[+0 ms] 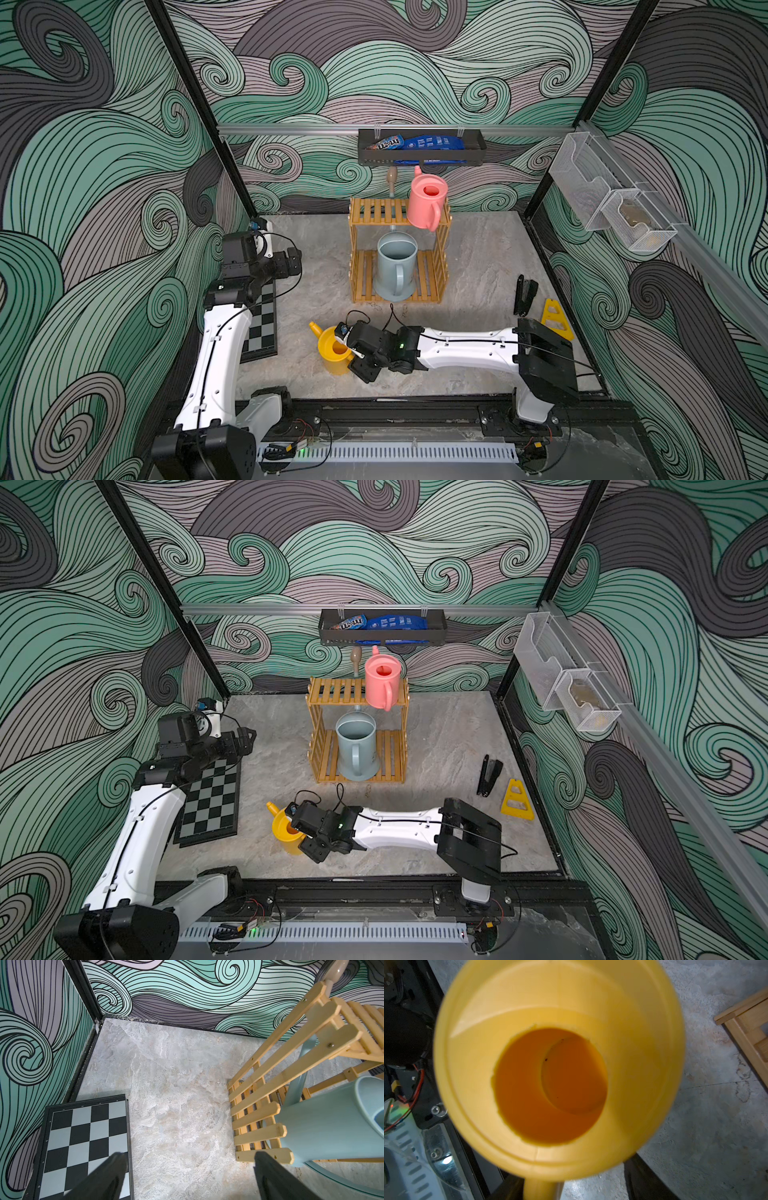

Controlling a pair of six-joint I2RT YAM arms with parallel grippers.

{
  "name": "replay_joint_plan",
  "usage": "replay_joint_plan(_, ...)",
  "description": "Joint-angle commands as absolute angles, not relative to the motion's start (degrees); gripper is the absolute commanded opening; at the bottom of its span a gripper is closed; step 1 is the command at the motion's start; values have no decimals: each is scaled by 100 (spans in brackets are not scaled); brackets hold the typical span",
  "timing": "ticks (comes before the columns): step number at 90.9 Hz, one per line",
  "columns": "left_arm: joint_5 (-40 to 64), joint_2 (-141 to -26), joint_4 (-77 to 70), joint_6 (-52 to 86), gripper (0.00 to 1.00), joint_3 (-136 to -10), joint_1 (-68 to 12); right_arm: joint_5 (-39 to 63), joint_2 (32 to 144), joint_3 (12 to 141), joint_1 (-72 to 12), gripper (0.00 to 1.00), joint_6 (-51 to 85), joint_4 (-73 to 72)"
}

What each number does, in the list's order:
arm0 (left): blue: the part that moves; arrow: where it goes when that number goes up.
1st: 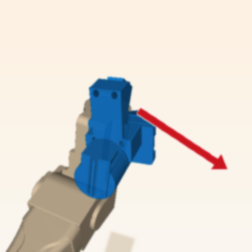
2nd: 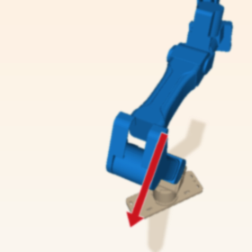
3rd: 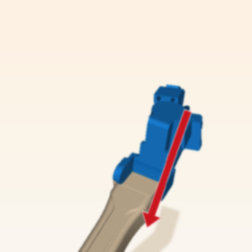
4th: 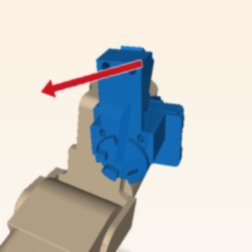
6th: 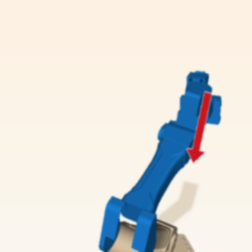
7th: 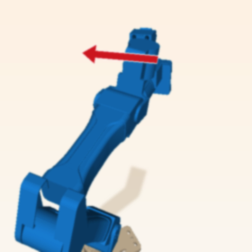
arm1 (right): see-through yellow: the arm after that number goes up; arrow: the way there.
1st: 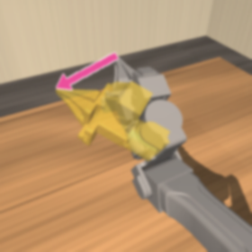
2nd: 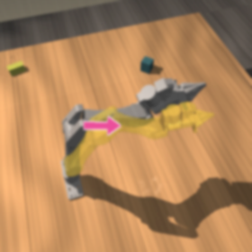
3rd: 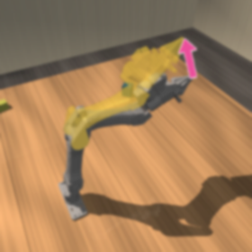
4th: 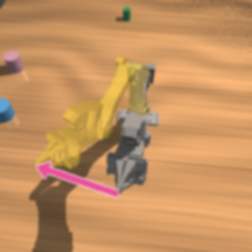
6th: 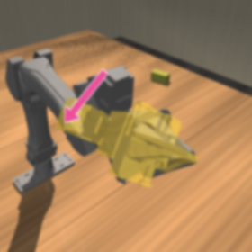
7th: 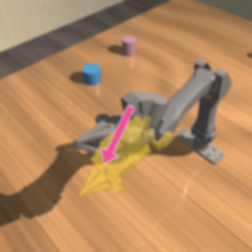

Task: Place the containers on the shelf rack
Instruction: 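Pick up a container from the center of the board.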

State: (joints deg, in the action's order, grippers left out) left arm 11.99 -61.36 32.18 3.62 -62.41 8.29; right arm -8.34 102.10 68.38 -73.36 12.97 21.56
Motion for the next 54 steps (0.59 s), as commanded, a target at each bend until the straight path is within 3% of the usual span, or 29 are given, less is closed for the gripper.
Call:
replay_joint_plan(1,1386,-6195,3151,441,99,-6259,861,-589,10292,6967,-7323,43,1162,1989)
replay_joint_plan(11,1387,-6214,3202,427,99,-6321,858,-624,10310,7187,-7320,11,1051,2297)
replay_joint_plan(17,1363,-6222,3197,418,99,-6316,860,-548,10215,7287,-7353,3,1038,2455)
replay_joint_plan(35,1399,-6304,3173,418,99,-6339,849,-1053,9894,8313,-7606,1,1204,3771)
replay_joint_plan(54,1394,-6362,3146,389,99,-6255,857,-1661,9451,9473,-7227,1,1980,4946)
